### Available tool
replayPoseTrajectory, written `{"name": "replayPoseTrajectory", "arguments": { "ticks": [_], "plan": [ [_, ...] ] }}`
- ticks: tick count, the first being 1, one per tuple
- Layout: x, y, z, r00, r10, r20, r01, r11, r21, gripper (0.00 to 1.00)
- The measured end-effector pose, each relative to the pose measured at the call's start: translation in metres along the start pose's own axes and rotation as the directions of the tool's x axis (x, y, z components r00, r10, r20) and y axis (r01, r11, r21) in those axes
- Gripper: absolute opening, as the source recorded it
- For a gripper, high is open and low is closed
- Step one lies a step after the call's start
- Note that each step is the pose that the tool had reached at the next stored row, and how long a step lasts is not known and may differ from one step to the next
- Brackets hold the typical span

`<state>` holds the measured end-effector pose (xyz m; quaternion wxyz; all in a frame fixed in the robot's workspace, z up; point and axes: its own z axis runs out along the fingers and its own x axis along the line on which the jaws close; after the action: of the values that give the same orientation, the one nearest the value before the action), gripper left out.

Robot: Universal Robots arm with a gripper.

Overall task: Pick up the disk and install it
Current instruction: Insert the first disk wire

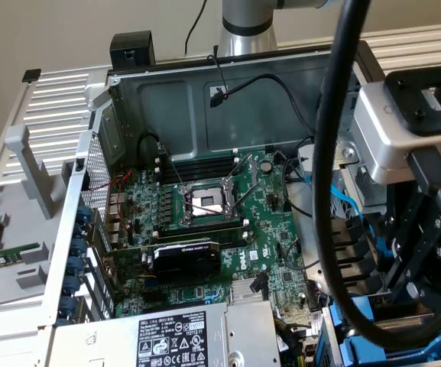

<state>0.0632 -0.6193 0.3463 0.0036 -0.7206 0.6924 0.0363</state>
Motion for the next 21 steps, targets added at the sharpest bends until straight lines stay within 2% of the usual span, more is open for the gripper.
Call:
{"name": "replayPoseTrajectory", "arguments": {
  "ticks": [5,8,9,11,19,21],
  "plan": [
    [-0.0003,-0.0047,-0.0002,1.0000,0.001,-0.0019,-0.001,0.9999,-0.0138,0.17],
    [-0.0004,-0.0073,-0.0002,1.0000,0.002,-0.0025,-0.002,0.9997,-0.0251,0.17],
    [-0.0004,-0.0074,-0.0003,1.0000,0.004,-0.0028,-0.004,0.9996,-0.0267,0.17],
    [-0.0004,-0.0079,-0.0003,1.0000,0.006,-0.0034,-0.006,0.9996,-0.0280,0.17],
    [-0.0042,-0.0088,0.0005,0.9997,0.017,-0.0181,-0.017,0.9994,-0.0293,0.17],
    [-0.0042,-0.0089,0.0008,0.9993,0.032,-0.0195,-0.033,0.9991,-0.0286,0.17]
  ]
}}
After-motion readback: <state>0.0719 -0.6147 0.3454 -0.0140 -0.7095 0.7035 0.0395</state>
